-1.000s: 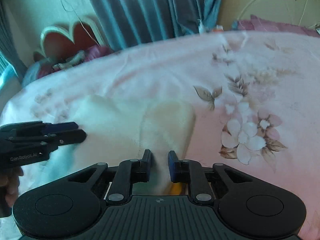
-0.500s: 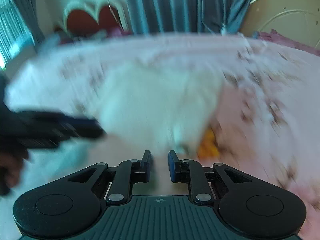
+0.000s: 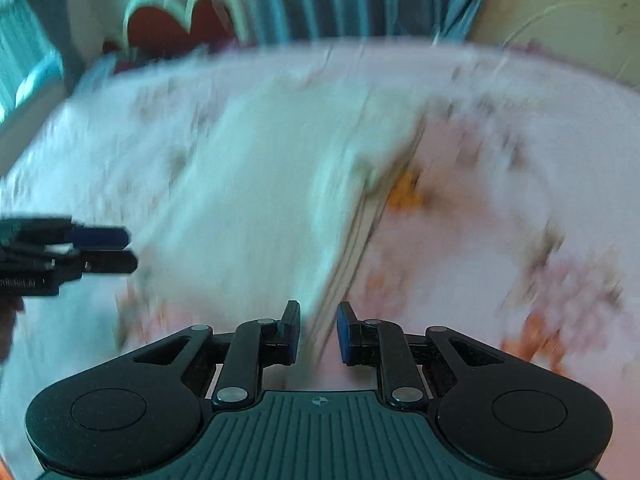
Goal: Fold small clothes
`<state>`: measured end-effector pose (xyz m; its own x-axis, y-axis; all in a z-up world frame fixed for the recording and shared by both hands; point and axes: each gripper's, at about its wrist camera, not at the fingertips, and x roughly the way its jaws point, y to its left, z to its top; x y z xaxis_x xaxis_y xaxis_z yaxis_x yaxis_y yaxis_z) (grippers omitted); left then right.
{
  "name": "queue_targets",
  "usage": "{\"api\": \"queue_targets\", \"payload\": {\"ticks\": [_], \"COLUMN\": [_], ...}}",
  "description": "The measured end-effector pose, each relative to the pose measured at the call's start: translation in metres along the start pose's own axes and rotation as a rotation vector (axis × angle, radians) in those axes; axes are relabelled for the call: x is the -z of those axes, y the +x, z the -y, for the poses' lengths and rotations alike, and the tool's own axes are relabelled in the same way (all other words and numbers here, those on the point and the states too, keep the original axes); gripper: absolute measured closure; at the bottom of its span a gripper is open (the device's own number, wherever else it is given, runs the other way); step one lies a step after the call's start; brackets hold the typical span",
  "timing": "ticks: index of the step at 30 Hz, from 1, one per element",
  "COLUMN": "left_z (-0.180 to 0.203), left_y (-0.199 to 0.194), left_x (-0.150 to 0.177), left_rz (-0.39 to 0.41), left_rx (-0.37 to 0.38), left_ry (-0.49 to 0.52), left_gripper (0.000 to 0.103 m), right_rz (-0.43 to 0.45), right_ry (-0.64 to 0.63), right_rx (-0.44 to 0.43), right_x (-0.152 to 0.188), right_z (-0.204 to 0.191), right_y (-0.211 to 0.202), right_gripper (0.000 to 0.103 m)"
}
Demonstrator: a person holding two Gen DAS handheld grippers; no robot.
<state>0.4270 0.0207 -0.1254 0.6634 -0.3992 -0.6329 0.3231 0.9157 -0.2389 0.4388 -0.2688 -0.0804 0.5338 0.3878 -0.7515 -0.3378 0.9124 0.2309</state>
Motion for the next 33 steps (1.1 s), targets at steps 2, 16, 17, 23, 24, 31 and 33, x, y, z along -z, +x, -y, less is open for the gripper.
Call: {"api": "queue_targets", "payload": {"ticks": [2, 16, 17, 23, 24, 31, 33], "left_z": [-0.01, -0.029, -0.029, -0.03, -0.031, -0.056, -0.063], "left_y": [0.007, 0.071, 0.072, 0.072, 0.071, 0.075, 0.08], "left_x": [-0.015, -0.032, -0.032, -0.034, -0.034, -0.041, -0.041], "left_rz": [0.031, -0.096, -0.096, -0.104, -0.104, -0.112, -0.119], "left_rx": [-0.024, -0.067, -0.065, -0.06, -0.064, 0.059, 0.105], "left_ry": [-0.013, -0.08, -0.071, -0.035, -0.03, -0.169, -0.229], "left_gripper": [0.025, 0.033, 0.033, 0.021, 0.019, 0.026, 0.031], "right_rz": [0.063, 0.055, 0.058, 0.098, 0.118, 0.139, 0.126], "right_ry": [0.067, 0.137, 0.15, 0.308, 0.333, 0.454, 0.485], "right_rx": [0.008, 0.087, 0.081, 0.058, 0.058, -0.061, -0.103], "right_x": [-0.017, -0.04, -0.039, -0.034, -0.034, -0.036, -0.035], "right_z": [0.01, 0.016, 0.016, 0.026, 0.028, 0.048, 0.059], "right_y": [0.001, 0.044, 0.041, 0.03, 0.027, 0.029, 0.036], "right_gripper": [0.085, 0.085, 0.085, 0.057, 0.04, 0.026, 0.026]}}
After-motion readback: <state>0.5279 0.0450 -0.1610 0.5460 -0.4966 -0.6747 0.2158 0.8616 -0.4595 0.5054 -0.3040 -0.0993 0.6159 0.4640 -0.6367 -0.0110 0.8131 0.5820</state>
